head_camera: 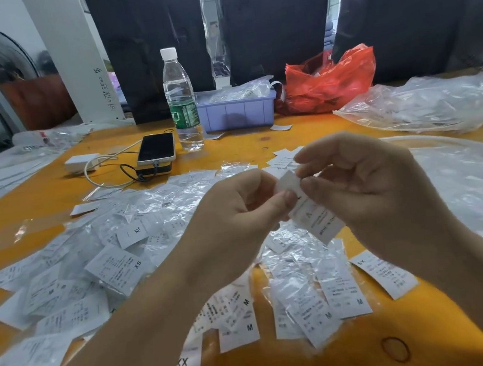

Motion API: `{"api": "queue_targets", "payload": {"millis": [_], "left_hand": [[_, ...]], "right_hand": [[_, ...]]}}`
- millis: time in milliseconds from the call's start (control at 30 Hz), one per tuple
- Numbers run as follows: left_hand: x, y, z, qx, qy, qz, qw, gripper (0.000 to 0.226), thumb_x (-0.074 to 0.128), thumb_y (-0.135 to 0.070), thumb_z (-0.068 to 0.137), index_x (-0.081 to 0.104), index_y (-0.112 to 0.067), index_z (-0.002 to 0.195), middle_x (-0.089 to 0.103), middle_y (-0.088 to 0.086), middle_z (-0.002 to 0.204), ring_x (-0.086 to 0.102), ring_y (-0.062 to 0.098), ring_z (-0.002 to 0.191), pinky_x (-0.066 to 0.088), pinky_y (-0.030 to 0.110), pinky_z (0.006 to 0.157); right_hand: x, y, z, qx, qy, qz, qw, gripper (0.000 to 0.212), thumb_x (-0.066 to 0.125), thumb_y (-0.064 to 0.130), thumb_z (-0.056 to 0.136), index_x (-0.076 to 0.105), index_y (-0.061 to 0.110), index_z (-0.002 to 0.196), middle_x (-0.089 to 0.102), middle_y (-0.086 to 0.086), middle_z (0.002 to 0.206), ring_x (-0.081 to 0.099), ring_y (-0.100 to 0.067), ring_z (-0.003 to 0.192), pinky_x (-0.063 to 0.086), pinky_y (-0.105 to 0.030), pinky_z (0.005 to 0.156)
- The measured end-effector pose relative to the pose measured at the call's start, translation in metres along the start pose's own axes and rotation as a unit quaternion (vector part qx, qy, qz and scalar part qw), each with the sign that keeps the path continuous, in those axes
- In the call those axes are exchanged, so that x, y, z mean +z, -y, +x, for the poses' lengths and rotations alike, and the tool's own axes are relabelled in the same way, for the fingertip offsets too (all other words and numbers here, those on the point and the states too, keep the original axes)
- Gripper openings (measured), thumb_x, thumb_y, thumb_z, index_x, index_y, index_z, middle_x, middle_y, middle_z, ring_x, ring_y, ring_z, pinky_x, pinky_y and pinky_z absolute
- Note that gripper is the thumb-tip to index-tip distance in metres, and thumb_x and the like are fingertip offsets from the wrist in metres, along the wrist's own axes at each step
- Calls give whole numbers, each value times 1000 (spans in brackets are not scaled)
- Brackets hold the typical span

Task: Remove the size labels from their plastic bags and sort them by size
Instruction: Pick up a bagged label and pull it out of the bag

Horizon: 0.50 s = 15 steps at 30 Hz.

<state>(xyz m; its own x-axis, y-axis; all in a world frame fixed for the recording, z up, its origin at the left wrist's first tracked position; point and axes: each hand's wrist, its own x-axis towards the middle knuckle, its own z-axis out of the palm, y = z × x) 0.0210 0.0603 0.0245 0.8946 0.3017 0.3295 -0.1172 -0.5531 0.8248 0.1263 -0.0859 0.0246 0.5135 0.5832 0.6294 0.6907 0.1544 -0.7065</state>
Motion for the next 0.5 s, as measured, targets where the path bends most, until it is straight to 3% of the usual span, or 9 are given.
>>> {"api": "queue_targets", "payload": {"millis": [67, 200, 300, 367, 433, 500], "left_hand": [[-1, 1, 0, 11, -12, -6, 1000, 10, 66, -24, 91, 68, -23, 81, 71, -10, 74, 64, 3, 66, 52, 18, 63], [3, 0, -1, 15, -13, -4, 1000, 11, 65, -20, 90, 67, -23, 80, 69, -15, 70, 62, -2, 62, 46, 10, 58], [7, -3, -3, 13, 1, -22, 1000, 13, 63, -22, 92, 67, -24, 80, 69, -14, 70, 59, -1, 58, 44, 9, 56], [9, -4, -4, 14, 23, -28, 999, 11, 61, -31, 88, 67, -25, 80, 69, -2, 74, 55, 16, 59, 45, 17, 53], [13, -6, -5, 15, 43, -21, 999, 12, 56, -34, 78, 66, -28, 81, 65, 8, 76, 54, 30, 70, 48, 33, 60], [18, -9, -5, 9, 52, -24, 998, 15, 52, -31, 75, 64, -25, 80, 63, 11, 77, 56, 33, 77, 50, 48, 70]], "right_hand": [[-4, 2, 1, 45, 32, -6, 998, 26, 68, 3, 87, 67, 25, 101, 69, 5, 87, 70, -13, 75, 60, -37, 66], [-19, 9, -3, 111, 130, -73, 983, 27, 69, 8, 87, 65, 28, 104, 70, 7, 83, 70, -16, 76, 58, -48, 68], [-31, 14, -17, 121, 123, -113, 979, 25, 67, 8, 87, 65, 29, 101, 71, 11, 78, 68, -13, 71, 58, -42, 68], [-38, 18, -30, 111, 88, -146, 979, 22, 67, 9, 87, 67, 30, 95, 69, 12, 74, 65, -8, 67, 55, -28, 64], [-47, 20, -40, 75, 32, -252, 964, 20, 67, 8, 87, 71, 27, 93, 69, 13, 71, 64, -5, 66, 53, -21, 60], [-57, 21, -43, 51, -2, -373, 927, 20, 64, 4, 86, 74, 19, 95, 72, 7, 82, 65, -9, 72, 56, -28, 62]]}}
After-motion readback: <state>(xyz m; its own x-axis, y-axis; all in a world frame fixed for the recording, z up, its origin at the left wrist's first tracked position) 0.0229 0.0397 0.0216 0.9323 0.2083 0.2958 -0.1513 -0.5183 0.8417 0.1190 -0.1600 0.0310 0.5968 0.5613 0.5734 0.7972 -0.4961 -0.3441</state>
